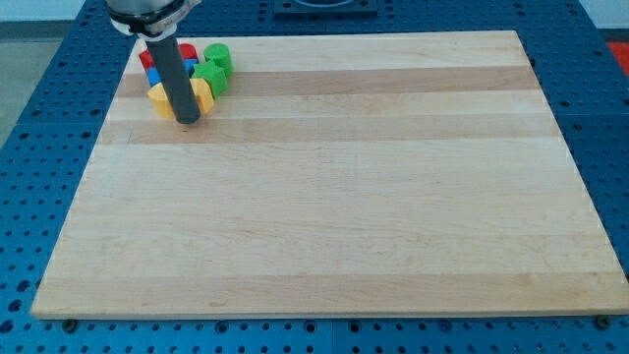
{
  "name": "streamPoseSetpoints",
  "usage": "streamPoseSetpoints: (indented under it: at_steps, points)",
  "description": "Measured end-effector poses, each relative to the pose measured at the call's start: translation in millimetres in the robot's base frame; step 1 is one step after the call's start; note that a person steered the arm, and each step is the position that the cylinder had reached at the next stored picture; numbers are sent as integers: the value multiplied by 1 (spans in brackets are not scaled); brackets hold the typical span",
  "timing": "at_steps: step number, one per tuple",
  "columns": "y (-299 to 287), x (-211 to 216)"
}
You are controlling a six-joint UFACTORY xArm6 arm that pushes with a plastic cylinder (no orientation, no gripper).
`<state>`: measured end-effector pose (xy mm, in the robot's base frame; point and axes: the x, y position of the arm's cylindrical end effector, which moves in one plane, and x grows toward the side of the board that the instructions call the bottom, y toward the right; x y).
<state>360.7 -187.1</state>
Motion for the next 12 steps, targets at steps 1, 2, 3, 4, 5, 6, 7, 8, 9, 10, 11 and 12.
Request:
streamPoseSetpoints:
  at_steps: [1,2,3,4,5,6,7,8,9,10,11,12]
  points:
    - [0,0]
    - [0,15]
    - [-2,22]
    - [-16,63]
    - [-117,86]
    - [-117,86]
    - [-117,46]
    - [-117,-17]
    - [-118,-67]
    - [-113,-93]
    - [-112,-122]
    - [-71,-126]
